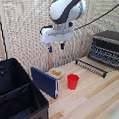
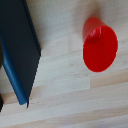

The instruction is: Gently stretch your hand towards the oven tray's handle, obtaining a firm grip, and draw it cautiously out of the oven. Transition your grip to the hot dog bowl, gingerly seizing the edge, and elevate it from the surface. Hover the bowl over the tray, delicately lower it, and temper your grip, establishing the bowl's equilibrium.

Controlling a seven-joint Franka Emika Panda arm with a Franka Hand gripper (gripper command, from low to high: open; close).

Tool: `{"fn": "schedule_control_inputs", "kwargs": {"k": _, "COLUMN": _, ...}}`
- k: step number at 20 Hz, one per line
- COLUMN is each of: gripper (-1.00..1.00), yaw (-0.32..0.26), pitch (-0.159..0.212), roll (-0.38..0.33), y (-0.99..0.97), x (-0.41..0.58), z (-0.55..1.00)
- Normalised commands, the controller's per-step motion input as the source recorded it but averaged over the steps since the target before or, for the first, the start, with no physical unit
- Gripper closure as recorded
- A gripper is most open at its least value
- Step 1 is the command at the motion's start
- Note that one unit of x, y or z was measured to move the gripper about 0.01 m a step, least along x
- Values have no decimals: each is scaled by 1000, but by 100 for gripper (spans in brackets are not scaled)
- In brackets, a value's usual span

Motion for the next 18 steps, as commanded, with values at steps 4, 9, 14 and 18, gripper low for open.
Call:
{"fn": "schedule_control_inputs", "kwargs": {"k": 4, "gripper": -100, "yaw": 103, "pitch": -28, "roll": -356, "y": -116, "x": -31, "z": -5}}
{"fn": "schedule_control_inputs", "kwargs": {"k": 9, "gripper": -100, "yaw": 103, "pitch": -71, "roll": -345, "y": -274, "x": -11, "z": 25}}
{"fn": "schedule_control_inputs", "kwargs": {"k": 14, "gripper": -100, "yaw": 110, "pitch": -62, "roll": -339, "y": -253, "x": 0, "z": 5}}
{"fn": "schedule_control_inputs", "kwargs": {"k": 18, "gripper": -100, "yaw": 110, "pitch": -32, "roll": -350, "y": -200, "x": 0, "z": 0}}
